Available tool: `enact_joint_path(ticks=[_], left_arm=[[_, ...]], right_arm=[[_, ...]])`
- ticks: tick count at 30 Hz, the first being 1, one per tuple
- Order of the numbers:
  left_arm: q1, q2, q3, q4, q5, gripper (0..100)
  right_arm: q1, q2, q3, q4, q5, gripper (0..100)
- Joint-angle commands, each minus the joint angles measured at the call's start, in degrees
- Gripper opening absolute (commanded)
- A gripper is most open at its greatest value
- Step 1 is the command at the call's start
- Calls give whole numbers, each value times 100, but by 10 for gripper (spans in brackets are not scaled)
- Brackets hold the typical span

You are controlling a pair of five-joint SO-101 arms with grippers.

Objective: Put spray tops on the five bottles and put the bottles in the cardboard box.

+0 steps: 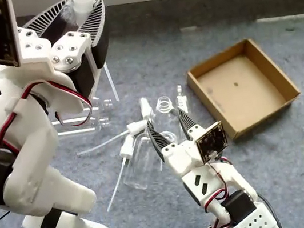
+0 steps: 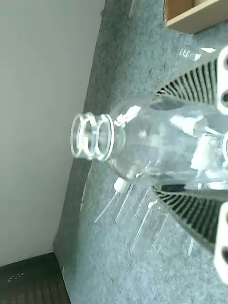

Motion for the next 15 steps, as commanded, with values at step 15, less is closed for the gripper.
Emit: enact_joint_path(ticks=[15], left_arm=[[75,-3310,5244,-668,18,5]], right_arm=[[-13,-110,716,13,0,92]])
